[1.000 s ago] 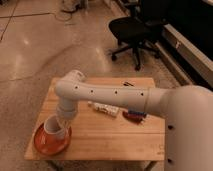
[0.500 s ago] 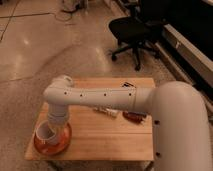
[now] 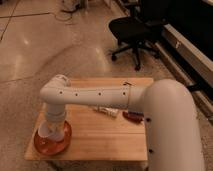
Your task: Place the ceramic cup in the ceramic bowl
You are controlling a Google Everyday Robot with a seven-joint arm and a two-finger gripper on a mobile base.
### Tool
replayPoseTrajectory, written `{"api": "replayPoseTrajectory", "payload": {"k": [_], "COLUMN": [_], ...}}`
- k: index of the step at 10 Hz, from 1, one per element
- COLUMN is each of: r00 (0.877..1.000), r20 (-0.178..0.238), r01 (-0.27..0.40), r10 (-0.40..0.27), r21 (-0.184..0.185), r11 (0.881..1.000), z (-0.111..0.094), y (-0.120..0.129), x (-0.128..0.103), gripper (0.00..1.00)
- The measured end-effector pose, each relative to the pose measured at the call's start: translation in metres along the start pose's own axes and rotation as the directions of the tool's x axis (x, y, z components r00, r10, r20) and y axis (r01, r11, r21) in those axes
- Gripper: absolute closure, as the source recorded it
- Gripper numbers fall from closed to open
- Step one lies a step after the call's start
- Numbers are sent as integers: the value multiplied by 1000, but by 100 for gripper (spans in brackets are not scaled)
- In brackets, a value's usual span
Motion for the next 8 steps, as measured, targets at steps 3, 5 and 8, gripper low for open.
{"api": "replayPoseTrajectory", "payload": {"k": [3,5,8], "r00": [999,998,994], "r20": [-21,-47,-86], "r01": [-28,-48,-68], "r10": [28,49,73], "r21": [-2,17,62], "r11": [1000,999,996], "z": [-9,-27,-53], "y": [3,6,9], "x": [5,9,13], "gripper": [22,22,22]}}
